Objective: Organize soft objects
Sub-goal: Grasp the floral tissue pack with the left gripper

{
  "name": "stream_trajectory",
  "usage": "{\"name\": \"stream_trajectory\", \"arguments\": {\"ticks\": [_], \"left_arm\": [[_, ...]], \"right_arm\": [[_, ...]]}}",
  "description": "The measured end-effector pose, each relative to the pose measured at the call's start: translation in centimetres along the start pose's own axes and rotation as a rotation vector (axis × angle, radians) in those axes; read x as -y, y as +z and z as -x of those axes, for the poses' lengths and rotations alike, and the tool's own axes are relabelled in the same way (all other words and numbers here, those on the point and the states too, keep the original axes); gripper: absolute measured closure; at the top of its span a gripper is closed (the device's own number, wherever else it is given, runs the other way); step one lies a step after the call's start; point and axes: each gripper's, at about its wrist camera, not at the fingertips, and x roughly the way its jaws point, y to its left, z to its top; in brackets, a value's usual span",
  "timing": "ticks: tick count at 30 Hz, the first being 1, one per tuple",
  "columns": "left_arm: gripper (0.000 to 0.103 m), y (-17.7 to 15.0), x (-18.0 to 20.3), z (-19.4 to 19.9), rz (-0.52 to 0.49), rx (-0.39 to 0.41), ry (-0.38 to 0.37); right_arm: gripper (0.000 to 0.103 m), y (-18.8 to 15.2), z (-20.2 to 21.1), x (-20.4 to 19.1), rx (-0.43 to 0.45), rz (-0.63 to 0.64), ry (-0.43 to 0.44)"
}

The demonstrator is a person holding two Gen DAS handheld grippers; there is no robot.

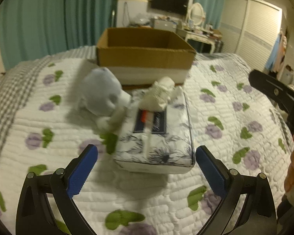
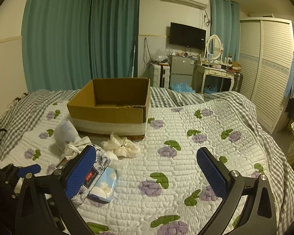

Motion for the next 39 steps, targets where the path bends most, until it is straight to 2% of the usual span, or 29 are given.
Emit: {"name": "stream_trajectory", "arguments": {"ticks": [4, 7, 9, 10, 13, 17, 24, 27, 30, 32, 39], "left_arm": [[0.003, -0.1, 0.0, -1.9, -0.013, -0.017, -0.006], [0.010, -0.1, -0.3, -2.6, -0.005, -0.020, -0.040], [0.011, -0.2, -0.4, -2.7, -0.007, -0.019, -0.051], [0.017, -0.3, -0.4, -2.6, -0.015, -0.015, -0.053], [0.018, -0.5, -0.3, -2.0, -0.039, 0.011, -0.058], [0.019, -0.3, -0.9, -1.6, -0.037, 0.037, -0.062], [0.020, -0.3, -0.9, -1.9, -0.057, 0.037, -0.072], [0.020, -0.3, -1.1, -1.9, -0.054, 0.039, -0.075], [0.021, -0.2, -1.3, -2.0, -0.055, 0.038, -0.075], [0.021, -0.1, -1.3, -2.0, -0.058, 0.037, -0.074], [0.021, 0.1, -1.2, -1.2, -0.063, 0.044, -0.061]], "right_arm": [[0.000, -0.2, -0.8, 0.0, -0.019, 0.003, 0.004], [0.000, 0.0, -1.7, -0.8, -0.033, 0.033, 0.039], [0.000, 0.6, -2.5, -1.8, -0.040, 0.082, 0.104], [0.000, 0.9, -3.3, -2.5, -0.057, 0.117, 0.145], [0.000, 1.3, -5.6, -4.2, -0.118, 0.184, 0.226], [0.000, 1.3, -7.7, -6.0, -0.159, 0.233, 0.309], [0.001, 1.6, -9.7, -9.1, -0.173, 0.296, 0.427], [0.013, 1.6, -10.8, -9.8, -0.196, 0.297, 0.440], [0.032, 1.3, -11.3, -10.2, -0.218, 0.295, 0.457], [0.049, 1.2, -11.4, -10.2, -0.225, 0.300, 0.460], [0.050, 2.1, -9.8, -8.7, -0.185, 0.247, 0.441]]}}
